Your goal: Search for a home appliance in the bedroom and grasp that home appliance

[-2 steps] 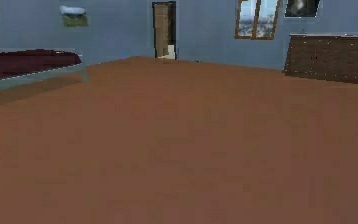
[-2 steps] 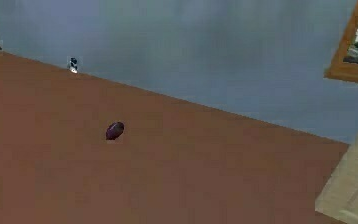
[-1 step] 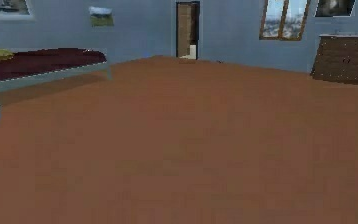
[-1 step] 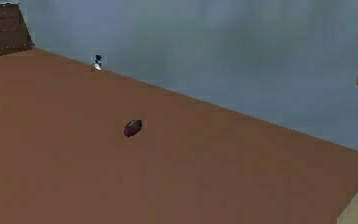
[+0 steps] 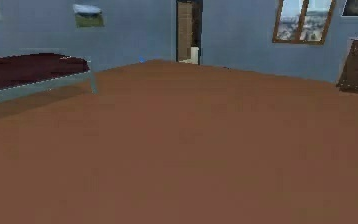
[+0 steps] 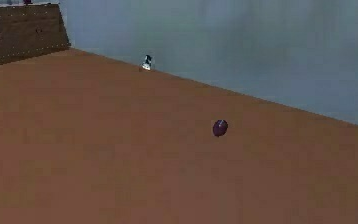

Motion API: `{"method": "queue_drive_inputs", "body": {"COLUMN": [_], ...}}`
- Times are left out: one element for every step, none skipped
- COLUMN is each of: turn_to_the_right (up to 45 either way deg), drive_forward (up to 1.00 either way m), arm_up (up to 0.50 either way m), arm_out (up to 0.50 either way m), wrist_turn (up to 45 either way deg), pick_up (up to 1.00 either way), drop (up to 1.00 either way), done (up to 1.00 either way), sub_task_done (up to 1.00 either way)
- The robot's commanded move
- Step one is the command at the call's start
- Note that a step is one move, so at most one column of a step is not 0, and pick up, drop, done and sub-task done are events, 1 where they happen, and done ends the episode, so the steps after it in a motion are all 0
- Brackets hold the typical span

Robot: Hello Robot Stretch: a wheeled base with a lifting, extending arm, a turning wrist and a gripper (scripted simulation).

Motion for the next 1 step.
{"method": "queue_drive_inputs", "body": {"turn_to_the_right": [0.0], "drive_forward": [1.0], "arm_up": [0.0], "arm_out": [0.0], "wrist_turn": [0.0], "pick_up": [0.0], "drop": [0.0], "done": [0.0], "sub_task_done": [0.0]}}
